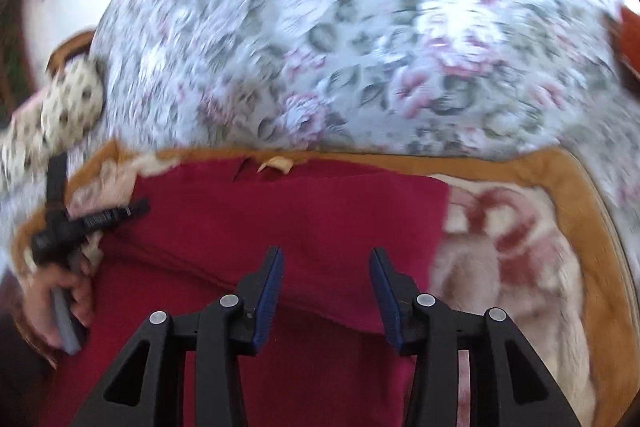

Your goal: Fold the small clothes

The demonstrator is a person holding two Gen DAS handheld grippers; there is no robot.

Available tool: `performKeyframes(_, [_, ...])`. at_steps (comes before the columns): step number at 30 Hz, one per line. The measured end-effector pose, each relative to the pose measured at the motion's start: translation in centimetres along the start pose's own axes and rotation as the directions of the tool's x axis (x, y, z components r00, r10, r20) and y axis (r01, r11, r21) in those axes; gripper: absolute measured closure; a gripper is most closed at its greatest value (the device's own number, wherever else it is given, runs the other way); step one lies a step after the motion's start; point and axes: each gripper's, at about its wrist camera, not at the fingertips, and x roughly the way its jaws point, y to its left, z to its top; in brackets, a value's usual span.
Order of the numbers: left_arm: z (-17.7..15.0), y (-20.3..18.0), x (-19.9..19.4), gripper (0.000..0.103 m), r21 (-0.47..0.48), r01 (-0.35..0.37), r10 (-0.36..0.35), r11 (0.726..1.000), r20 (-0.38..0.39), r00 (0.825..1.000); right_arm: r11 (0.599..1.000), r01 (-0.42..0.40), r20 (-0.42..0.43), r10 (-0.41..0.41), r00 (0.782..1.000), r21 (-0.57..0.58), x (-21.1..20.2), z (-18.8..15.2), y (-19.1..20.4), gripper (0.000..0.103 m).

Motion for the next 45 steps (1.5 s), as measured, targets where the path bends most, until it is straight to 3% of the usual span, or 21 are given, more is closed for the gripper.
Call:
performKeyframes(2, [-0.1, 0.0, 0.0, 0.085, 0.007, -0.007, 0.007, 1.000, 0.002, 1.000, 1.000, 0.021, -0.104, -0.023, 0.994, -0.019, 2.6, -1.3, -1.1, 0.065])
performKeyframes(3, [-0.1, -0.2, 0.0, 0.085, 0.013, -0.014, 0.014, 1.000, 0.006, 1.000, 1.000, -0.004, -0.134, 0.005, 0.991, 0.009, 3.5, -2.2, -2.3, 0.065])
performKeyframes(4, [-0.2, -0.2, 0.1, 0.085, 0.017, -0.018, 0.018, 1.000, 0.007, 1.000, 0.997, -0.051, -0.094, 0.056, 0.994, 0.056, 3.0, -2.3, -3.2, 0.066])
performKeyframes(6, [-0.2, -0.3, 0.1, 0.085, 0.023, -0.025, 0.025, 0.999, 0.010, 1.000, 0.991, -0.087, -0.105, 0.098, 0.990, 0.101, 3.1, -2.2, -4.1, 0.066])
performKeyframes(11, [-0.1, -0.1, 0.3, 0.085, 0.012, -0.009, 0.009, 1.000, 0.013, 1.000, 0.999, -0.038, -0.137, 0.036, 0.990, -0.014, 2.6, -0.9, -2.0, 0.066])
performKeyframes(14, [-0.1, 0.0, 0.3, 0.085, 0.007, -0.006, 0.005, 1.000, 0.017, 1.000, 0.999, -0.002, -0.024, 0.001, 1.000, -0.036, 0.9, 0.3, -2.0, 0.066])
performKeyframes(15, [-0.1, 0.0, 0.3, 0.085, 0.003, -0.001, 0.001, 1.000, 0.017, 1.000, 0.999, 0.024, -0.037, -0.026, 0.999, -0.035, 1.4, 0.2, -2.4, 0.066])
performKeyframes(17, [-0.1, 0.3, 0.3, 0.085, -0.012, 0.017, -0.017, 1.000, 0.016, 1.000, 0.999, 0.009, -0.176, -0.015, 0.984, -0.037, 4.4, -1.2, -3.5, 0.065])
performKeyframes(18, [-0.1, 0.5, 0.3, 0.085, -0.020, 0.026, -0.026, 0.999, 0.018, 1.000, 0.999, -0.004, -0.138, 0.000, 0.991, -0.032, 4.0, -1.3, -3.7, 0.065])
performKeyframes(22, [-0.2, 0.7, 0.3, 0.085, -0.030, 0.033, -0.032, 0.999, 0.023, 0.999, 0.999, -0.030, -0.235, 0.024, 0.972, -0.022, 4.1, 0.9, -4.1, 0.065])
performKeyframes(27, [-0.2, 0.4, 0.4, 0.085, -0.020, 0.018, -0.018, 1.000, 0.028, 0.999, 1.000, -0.009, -0.115, 0.006, 0.993, -0.029, 3.3, 5.8, -4.7, 0.065])
performKeyframes(29, [-0.2, 0.5, 0.4, 0.085, -0.024, 0.024, -0.024, 0.999, 0.029, 0.999, 1.000, 0.026, -0.150, -0.026, 0.988, 0.001, 5.4, 6.0, -5.7, 0.065])
performKeyframes(31, [-0.2, 0.6, 0.5, 0.085, -0.026, 0.029, -0.028, 0.999, 0.030, 0.999, 0.999, 0.034, -0.301, -0.020, 0.953, 0.042, 9.5, 4.6, -6.6, 0.064])
performKeyframes(32, [-0.2, 0.6, 0.5, 0.085, -0.027, 0.030, -0.029, 0.999, 0.030, 0.999, 0.999, 0.016, -0.244, -0.004, 0.970, 0.048, 9.2, 4.1, -6.8, 0.063])
performKeyframes(35, [-0.2, 0.6, 0.4, 0.085, -0.028, 0.032, -0.031, 0.999, 0.032, 0.999, 0.997, 0.001, -0.246, 0.018, 0.969, 0.078, 8.9, 4.2, -7.3, 0.063])
performKeyframes(38, [-0.3, 0.7, 0.5, 0.085, -0.031, 0.036, -0.035, 0.999, 0.034, 0.999, 0.999, 0.028, -0.280, -0.014, 0.960, 0.045, 8.5, 5.8, -6.7, 0.063])
performKeyframes(41, [-0.3, 0.7, 0.5, 0.085, -0.032, 0.037, -0.036, 0.999, 0.035, 0.999, 0.995, 0.079, -0.228, -0.063, 0.972, 0.064, 8.1, 6.9, -6.6, 0.063])
performKeyframes(44, [-0.3, 0.7, 0.5, 0.085, -0.032, 0.037, -0.036, 0.999, 0.036, 0.999, 0.985, 0.131, -0.336, -0.087, 0.938, 0.109, 11.0, 6.0, -7.2, 0.063])
performKeyframes(45, [-0.3, 0.7, 0.5, 0.085, -0.031, 0.036, -0.035, 0.999, 0.036, 0.999, 0.983, 0.150, -0.305, -0.111, 0.946, 0.108, 10.7, 6.1, -6.9, 0.063])
